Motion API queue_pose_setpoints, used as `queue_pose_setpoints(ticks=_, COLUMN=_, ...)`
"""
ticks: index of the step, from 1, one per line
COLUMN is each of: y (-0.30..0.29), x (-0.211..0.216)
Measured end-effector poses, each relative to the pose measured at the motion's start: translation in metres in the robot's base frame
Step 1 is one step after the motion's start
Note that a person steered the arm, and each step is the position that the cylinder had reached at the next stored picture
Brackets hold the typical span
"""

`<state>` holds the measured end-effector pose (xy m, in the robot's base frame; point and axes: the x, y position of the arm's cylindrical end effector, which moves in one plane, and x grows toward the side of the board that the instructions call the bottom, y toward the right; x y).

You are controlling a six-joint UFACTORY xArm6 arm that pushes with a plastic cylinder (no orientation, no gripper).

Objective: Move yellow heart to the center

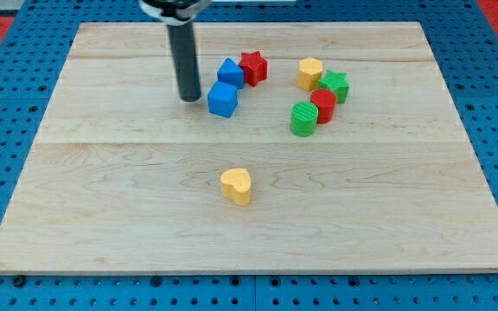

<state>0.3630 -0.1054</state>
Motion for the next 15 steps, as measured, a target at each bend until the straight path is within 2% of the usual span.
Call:
queue_pose_setpoints(ticks=1, y=-0.034, x=0.043)
queue_pose_setpoints(ticks=2, y=-0.036, x=0.099)
queue_pose_setpoints(ticks=3, y=-0.014, x=0.142)
queue_pose_setpoints(ticks=5, y=0.076, x=0.204)
queue_pose_setpoints(ticks=6, y=0.109, x=0.216)
queue_pose_setpoints(ticks=9, y=0.082, x=0.130)
queue_pose_setpoints(ticks=10, y=0.083, x=0.138)
queue_pose_setpoints(ticks=11, y=0.078, x=0.167)
queue_pose_setpoints(ticks=12, y=0.050, x=0.157)
queue_pose_setpoints(ticks=14, y=0.061, x=0.090)
queue_pose_setpoints(ticks=15, y=0.061, x=0.084)
